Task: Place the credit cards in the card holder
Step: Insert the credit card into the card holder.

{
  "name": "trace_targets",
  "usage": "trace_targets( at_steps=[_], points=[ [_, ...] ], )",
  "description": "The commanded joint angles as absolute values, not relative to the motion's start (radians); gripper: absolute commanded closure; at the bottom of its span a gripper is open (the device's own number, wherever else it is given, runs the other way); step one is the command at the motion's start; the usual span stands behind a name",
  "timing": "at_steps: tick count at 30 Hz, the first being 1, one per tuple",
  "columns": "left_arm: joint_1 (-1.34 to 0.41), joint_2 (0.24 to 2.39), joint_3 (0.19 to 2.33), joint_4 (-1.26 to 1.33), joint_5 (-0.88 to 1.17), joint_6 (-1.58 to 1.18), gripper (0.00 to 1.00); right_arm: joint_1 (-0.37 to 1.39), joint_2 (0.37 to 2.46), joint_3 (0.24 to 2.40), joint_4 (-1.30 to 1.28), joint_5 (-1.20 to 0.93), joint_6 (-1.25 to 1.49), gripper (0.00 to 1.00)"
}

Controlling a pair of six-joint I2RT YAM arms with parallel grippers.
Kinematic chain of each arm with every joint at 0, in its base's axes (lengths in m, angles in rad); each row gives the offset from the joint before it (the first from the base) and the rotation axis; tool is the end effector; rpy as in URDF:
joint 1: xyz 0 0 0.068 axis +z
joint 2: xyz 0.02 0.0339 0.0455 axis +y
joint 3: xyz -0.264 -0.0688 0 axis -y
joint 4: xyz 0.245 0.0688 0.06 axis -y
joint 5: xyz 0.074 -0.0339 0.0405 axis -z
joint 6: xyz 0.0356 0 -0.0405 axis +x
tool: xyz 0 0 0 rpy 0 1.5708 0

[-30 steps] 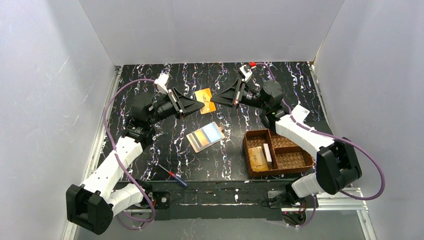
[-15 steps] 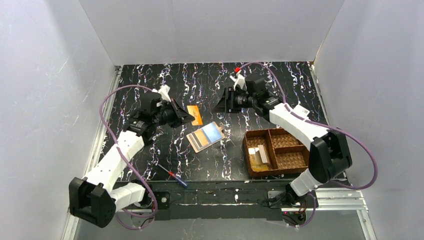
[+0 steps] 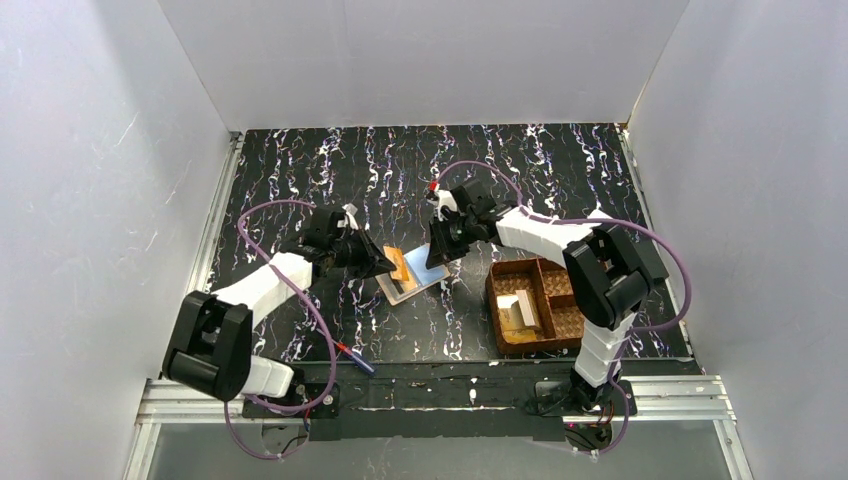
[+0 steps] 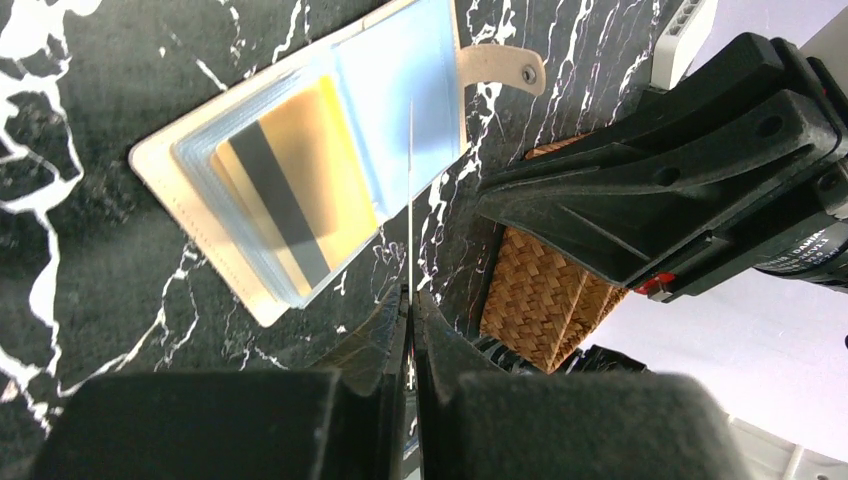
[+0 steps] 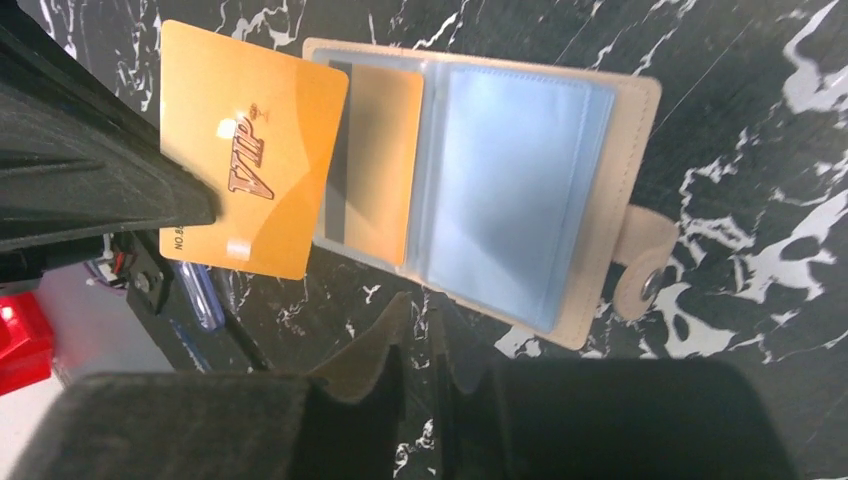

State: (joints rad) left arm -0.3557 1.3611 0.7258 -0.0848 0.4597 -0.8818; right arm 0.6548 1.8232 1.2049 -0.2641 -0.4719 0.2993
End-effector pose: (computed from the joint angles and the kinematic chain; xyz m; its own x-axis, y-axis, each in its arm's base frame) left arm 0.2546 -0.1114 0.2048 -0.8752 -0.4128 -0.2521 -0.0800 0.6375 -0.7663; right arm 0.2975 0.2488 0.1944 -0.8128 -0.2930 -0.5035 -0.5566 0.6457 0.5228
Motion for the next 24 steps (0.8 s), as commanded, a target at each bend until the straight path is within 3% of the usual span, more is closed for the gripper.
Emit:
trace_targets(
  at_steps=[1,24],
  points=[
    [-0.358,1.411,0.719,0.041,0.504,-0.882,1.0,0.65,1.85,1.27,-0.233,-0.434,0.242,0.85],
    [-0.359,1.481,0.65,0.066,0.51,-0.879,1.0,0.615,1.96,1.23,-0.17,-0.352,0.245,0.94]
  ],
)
